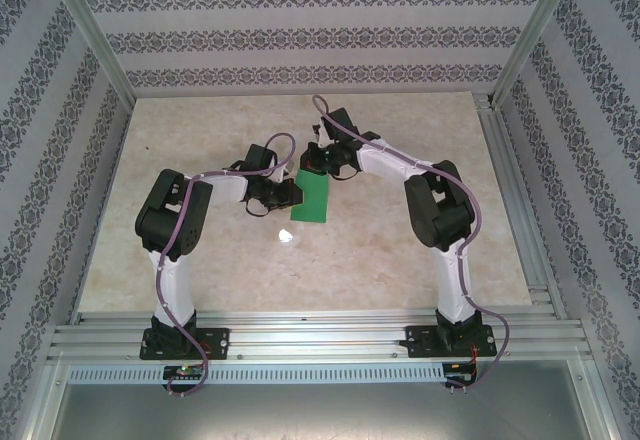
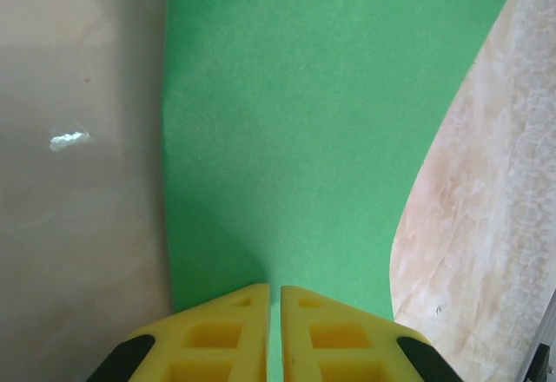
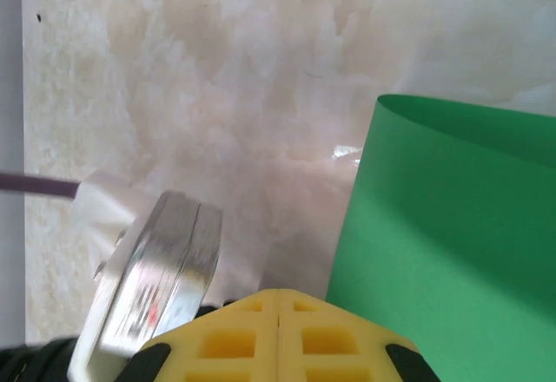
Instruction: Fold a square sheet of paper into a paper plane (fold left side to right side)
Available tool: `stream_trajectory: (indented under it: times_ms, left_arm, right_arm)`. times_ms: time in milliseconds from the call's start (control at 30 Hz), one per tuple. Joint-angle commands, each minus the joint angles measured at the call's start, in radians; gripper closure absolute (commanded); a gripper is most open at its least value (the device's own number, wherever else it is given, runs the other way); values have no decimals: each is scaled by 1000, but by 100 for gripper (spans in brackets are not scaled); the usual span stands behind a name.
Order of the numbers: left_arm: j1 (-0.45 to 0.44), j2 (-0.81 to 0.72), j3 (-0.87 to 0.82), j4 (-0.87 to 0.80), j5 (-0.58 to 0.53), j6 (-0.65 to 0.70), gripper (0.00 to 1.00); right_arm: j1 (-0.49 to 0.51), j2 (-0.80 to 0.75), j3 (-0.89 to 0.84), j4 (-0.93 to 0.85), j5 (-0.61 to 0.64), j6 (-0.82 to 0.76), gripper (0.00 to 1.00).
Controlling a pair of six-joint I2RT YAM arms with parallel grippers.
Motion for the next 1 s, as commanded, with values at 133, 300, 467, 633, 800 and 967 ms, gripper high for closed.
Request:
stream_trajectory:
  times_ms: [133, 300, 467, 633, 800, 967]
  left_arm:
    - [-16, 33, -46, -113, -88, 27, 87]
    - [-18, 32, -40, -124, -97, 33, 87]
    - [-21, 30, -41, -130, -101, 36, 87]
    - [-24, 32, -45, -133, -107, 39, 87]
    - [-23, 30, -51, -130, -110, 41, 87]
    - [-26, 29, -57, -125, -107, 39, 87]
  right_arm:
    - [20, 111, 72, 40, -34, 82, 98]
    - [26, 166, 124, 26, -41, 81, 98]
    - [19, 206, 165, -3, -4, 63, 98]
    - [12, 245, 226, -40, 33, 41, 98]
    - [11, 292, 306, -116, 69, 6, 97]
    - [10, 310, 348, -153, 104, -15, 97]
